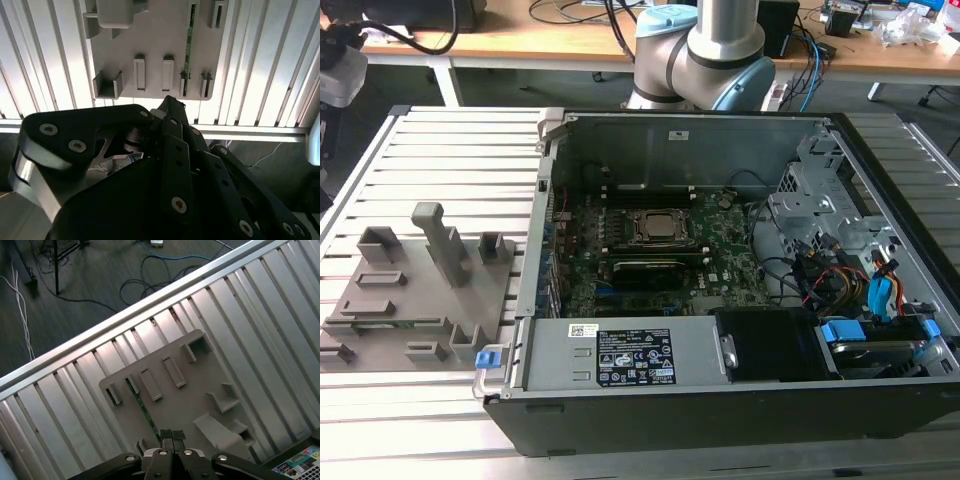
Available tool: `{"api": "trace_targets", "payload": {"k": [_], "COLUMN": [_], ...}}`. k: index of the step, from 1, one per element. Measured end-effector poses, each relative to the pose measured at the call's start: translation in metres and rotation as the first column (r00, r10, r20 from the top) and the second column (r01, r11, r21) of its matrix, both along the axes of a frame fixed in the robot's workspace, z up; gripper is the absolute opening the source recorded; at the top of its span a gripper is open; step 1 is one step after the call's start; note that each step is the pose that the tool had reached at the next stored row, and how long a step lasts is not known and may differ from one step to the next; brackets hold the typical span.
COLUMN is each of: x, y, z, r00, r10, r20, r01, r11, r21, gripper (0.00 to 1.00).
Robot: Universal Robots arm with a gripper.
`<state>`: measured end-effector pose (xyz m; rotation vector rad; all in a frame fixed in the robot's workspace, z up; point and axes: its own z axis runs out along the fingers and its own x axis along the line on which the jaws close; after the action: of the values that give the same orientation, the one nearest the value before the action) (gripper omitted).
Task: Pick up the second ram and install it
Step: 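Pick up the second ram and move it above second insertion slot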
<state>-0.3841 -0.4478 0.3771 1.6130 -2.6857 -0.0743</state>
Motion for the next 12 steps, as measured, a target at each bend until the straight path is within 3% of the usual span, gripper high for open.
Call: {"api": "trace_targets", "payload": {"k": [6,9,10,12], "x": [0.0000,0.0000,0.0000,0.0000], "y": [0.0000,0.0000,0.0000,0.0000], "z": [0.0000,0.0000,0.0000,0.0000], "r00": [0.9953,0.9838,0.9771,0.9698], "r10": [0.097,0.179,0.213,0.244], "r20": [0.0001,0.0001,0.0001,0.0001], "r01": [-0.097,-0.179,-0.213,-0.244], "r11": [0.9953,0.9838,0.9771,0.9698], "r21": [0.0000,0.0001,0.0000,0.0000], "gripper": [0.11,0.11,0.11,0.11]}}
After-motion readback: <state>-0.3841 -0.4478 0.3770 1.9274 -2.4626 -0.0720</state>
